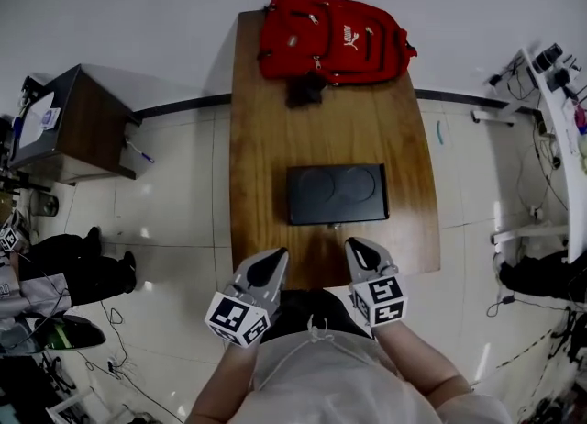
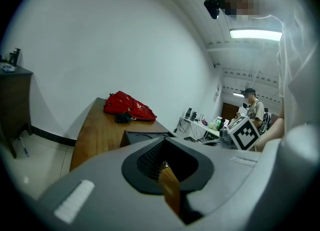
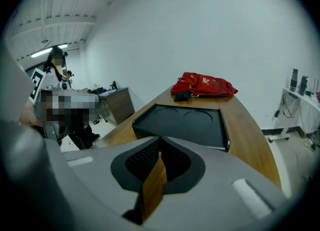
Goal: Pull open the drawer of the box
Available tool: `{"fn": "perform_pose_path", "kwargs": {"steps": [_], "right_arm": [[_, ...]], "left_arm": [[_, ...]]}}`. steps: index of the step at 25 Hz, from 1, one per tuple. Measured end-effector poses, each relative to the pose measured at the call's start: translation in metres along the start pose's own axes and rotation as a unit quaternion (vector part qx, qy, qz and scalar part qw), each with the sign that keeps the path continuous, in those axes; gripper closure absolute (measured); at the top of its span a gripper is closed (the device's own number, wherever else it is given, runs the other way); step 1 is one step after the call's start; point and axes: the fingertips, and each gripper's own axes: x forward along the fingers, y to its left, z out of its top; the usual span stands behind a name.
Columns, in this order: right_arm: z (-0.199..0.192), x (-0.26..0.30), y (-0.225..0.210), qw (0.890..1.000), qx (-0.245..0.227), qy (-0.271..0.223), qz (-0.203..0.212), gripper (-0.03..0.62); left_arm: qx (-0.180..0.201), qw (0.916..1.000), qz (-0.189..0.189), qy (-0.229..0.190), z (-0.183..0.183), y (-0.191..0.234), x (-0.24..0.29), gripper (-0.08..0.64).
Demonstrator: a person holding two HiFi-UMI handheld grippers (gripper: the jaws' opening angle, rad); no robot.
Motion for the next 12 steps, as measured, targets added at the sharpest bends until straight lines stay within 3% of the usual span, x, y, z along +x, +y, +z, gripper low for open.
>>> {"fn": "perform_pose_path", "kwargs": {"steps": [6, 12], "right_arm": [[-0.021, 0.041, -0.015, 0.999, 0.016, 0.036, -0.021, 0.559], [-0.043, 0.064, -0.024, 0.996, 0.067, 0.059, -0.028, 0.518]], "left_arm": [[-0.022, 0.9996, -0.009, 0.016, -0.011, 0.014, 0.009, 0.554], [-0.041, 0.9986, -0.012, 0.032, -0.034, 0.023, 0.025, 0.554]]}}
